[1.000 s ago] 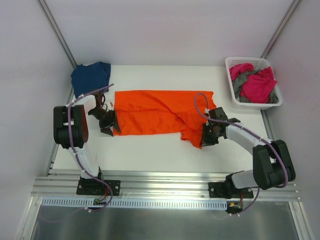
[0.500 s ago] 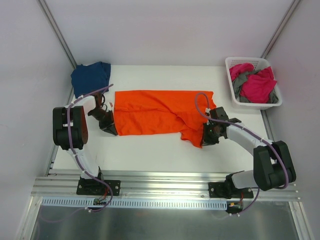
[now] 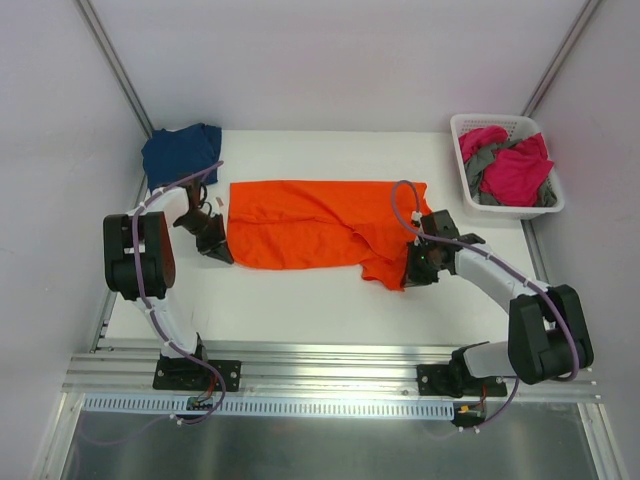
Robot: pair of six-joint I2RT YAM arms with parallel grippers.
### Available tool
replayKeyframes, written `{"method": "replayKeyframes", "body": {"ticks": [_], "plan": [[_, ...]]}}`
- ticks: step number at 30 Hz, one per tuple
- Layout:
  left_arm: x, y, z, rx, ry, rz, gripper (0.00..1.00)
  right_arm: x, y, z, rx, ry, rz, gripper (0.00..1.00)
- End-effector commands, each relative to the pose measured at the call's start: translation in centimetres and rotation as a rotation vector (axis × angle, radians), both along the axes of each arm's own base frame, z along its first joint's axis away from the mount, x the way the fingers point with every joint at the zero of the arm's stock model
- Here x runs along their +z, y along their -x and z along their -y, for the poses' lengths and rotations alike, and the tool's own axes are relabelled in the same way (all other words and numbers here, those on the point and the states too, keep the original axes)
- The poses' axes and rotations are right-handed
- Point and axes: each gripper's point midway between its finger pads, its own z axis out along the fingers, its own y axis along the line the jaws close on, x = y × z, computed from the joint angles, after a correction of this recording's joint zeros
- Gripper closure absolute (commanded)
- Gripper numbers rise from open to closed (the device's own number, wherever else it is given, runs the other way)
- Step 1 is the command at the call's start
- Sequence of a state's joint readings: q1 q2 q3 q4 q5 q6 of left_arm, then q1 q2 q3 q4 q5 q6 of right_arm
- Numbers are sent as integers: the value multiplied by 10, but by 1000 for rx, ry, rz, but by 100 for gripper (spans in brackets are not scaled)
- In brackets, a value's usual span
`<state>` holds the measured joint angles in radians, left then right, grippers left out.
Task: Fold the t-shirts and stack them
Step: Fold the tshirt
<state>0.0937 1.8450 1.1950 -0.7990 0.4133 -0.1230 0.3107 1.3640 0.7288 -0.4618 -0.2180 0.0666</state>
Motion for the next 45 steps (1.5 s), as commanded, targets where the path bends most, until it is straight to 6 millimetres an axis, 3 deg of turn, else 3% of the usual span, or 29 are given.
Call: {"method": "replayKeyframes", "body": {"ticks": [1,7,20,26,32,45], "plan": [[31,-18,0,10,21,95,100,36,-32,-8,3,-41,131,99],[41,-36,-2,0,15,137,100,48,-51,-5,-23,-51,164,99],[60,-64,-7,-26,6,216,100,74,-93,23,-135,-55,264,99],[69,-79,-8,-41,0,262,100,88,-111,25,-151,-78,302,99],[64,-90,-11,-51,-6,265,100,97,-128,24,-155,-97,337,99],[68,-137,-17,-72,-40,340,100,118,-180,25,-163,-98,422,99]]}}
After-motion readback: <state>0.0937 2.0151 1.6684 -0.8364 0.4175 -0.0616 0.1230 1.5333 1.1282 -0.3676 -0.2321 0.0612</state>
